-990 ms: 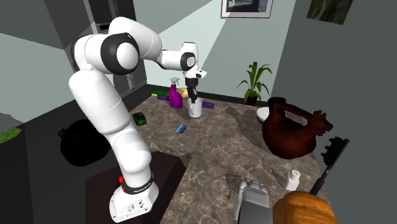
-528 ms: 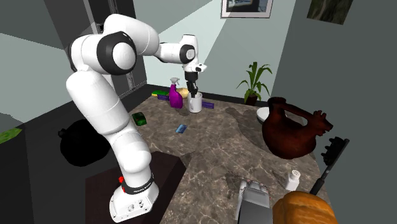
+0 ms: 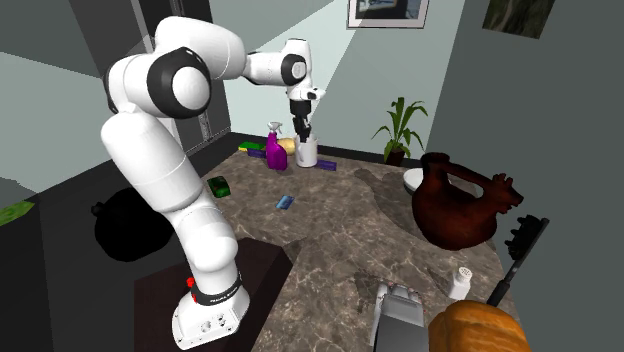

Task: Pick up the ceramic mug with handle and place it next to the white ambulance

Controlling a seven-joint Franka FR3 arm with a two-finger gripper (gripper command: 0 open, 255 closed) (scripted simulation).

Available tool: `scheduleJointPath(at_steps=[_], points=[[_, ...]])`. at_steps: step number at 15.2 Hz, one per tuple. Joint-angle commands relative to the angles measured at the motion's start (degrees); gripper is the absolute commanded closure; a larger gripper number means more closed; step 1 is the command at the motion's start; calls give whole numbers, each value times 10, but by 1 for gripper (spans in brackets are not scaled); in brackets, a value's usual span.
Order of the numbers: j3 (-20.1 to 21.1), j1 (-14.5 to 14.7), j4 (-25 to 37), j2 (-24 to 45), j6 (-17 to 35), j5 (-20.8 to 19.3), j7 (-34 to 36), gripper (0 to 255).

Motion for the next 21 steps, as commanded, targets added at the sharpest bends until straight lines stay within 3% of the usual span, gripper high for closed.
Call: scheduleJointPath(at_steps=[1,8,14,21], points=[[-1,0,14,-2,-15,0,-1,255],[-3,-2,67,-2,-69,-1,-2,255],[-65,-22,-17,-87,-66,7,-91,255],[-140,-48,-86,-159,-69,-11,-190,255]])
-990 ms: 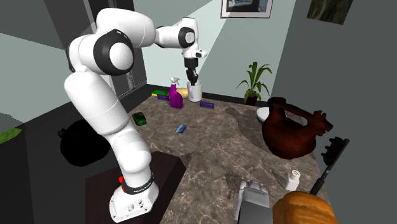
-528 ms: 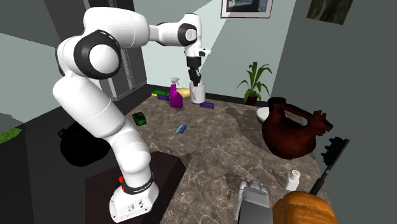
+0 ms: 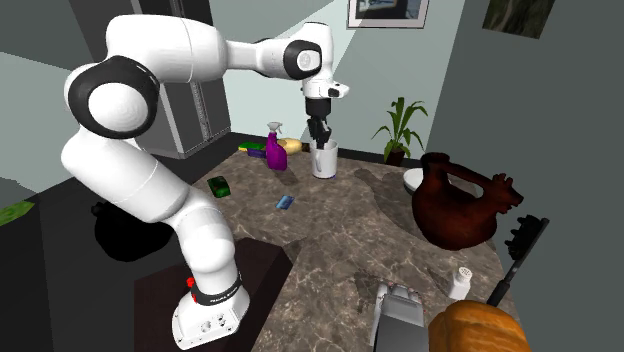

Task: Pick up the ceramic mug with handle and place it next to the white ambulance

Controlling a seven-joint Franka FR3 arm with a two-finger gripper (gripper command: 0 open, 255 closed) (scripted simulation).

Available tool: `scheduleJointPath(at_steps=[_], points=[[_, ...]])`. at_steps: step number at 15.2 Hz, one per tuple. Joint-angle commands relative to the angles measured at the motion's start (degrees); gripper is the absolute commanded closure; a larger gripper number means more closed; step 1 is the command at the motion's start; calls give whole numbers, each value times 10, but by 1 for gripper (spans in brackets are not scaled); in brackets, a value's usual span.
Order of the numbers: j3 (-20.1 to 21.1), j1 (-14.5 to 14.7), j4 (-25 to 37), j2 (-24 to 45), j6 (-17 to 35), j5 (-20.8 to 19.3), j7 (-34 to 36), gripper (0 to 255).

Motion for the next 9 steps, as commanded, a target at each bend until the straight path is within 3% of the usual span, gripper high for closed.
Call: scheduleJointPath(at_steps=[1,9], points=[[-22,-8,-18,-21,-3,-8,-29,255],[-112,-47,-54,-63,-4,-53,-139,255]])
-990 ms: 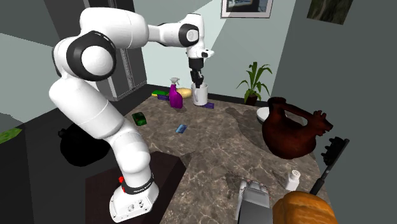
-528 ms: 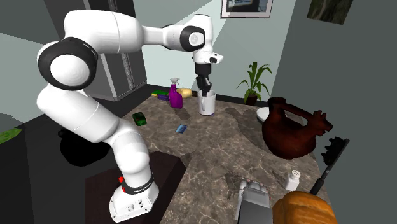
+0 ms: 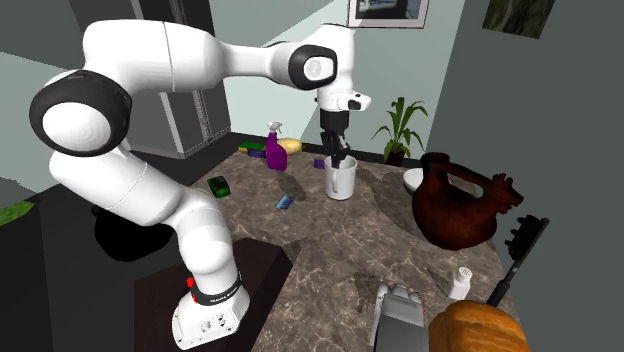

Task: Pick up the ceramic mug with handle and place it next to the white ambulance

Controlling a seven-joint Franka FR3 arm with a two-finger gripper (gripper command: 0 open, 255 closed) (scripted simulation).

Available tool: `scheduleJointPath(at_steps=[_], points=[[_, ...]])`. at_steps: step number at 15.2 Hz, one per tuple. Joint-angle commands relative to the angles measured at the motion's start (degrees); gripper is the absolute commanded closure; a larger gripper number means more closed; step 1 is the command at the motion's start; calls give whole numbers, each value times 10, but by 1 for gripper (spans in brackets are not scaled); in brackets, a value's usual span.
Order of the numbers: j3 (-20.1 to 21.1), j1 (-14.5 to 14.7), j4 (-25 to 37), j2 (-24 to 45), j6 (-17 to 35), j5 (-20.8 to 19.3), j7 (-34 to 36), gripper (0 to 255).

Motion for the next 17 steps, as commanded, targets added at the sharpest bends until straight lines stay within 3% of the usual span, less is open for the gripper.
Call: scheduleJointPath(at_steps=[1,15,17], points=[[-26,-12,-3,-7,-2,-15,-32,255],[-189,-77,39,32,18,-93,-228,255],[-191,-78,32,33,26,-95,-229,255]])
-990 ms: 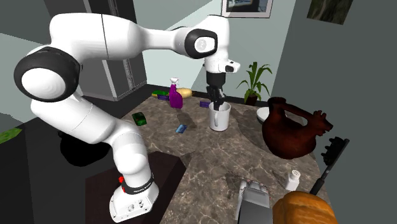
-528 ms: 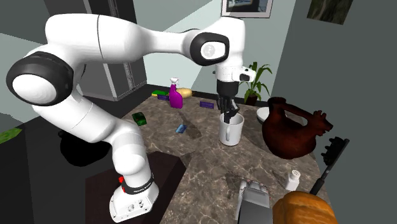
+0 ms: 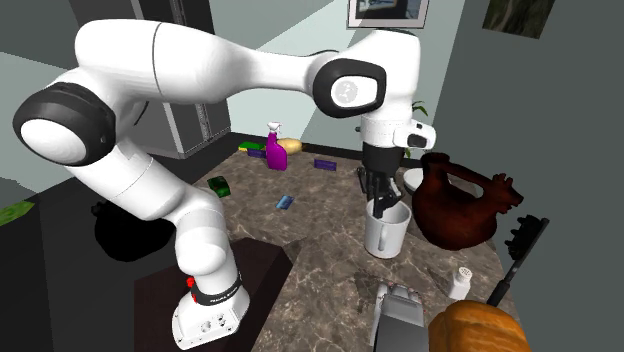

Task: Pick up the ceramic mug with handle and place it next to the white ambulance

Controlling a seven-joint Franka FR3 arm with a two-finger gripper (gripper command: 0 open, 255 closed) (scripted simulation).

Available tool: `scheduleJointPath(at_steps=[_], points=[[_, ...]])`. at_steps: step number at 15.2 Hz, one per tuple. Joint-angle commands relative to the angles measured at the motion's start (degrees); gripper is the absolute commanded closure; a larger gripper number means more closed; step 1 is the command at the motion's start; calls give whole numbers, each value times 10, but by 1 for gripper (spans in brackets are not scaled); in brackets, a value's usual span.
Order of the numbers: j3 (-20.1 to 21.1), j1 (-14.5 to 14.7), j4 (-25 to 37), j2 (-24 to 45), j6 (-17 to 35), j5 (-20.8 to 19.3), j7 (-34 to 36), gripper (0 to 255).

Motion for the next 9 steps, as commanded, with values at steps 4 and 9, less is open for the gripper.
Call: scheduleJointPath(at_steps=[4,9], points=[[-7,-3,-33,0,34,-5,-1,255],[-13,-5,-70,2,73,-9,1,255]])
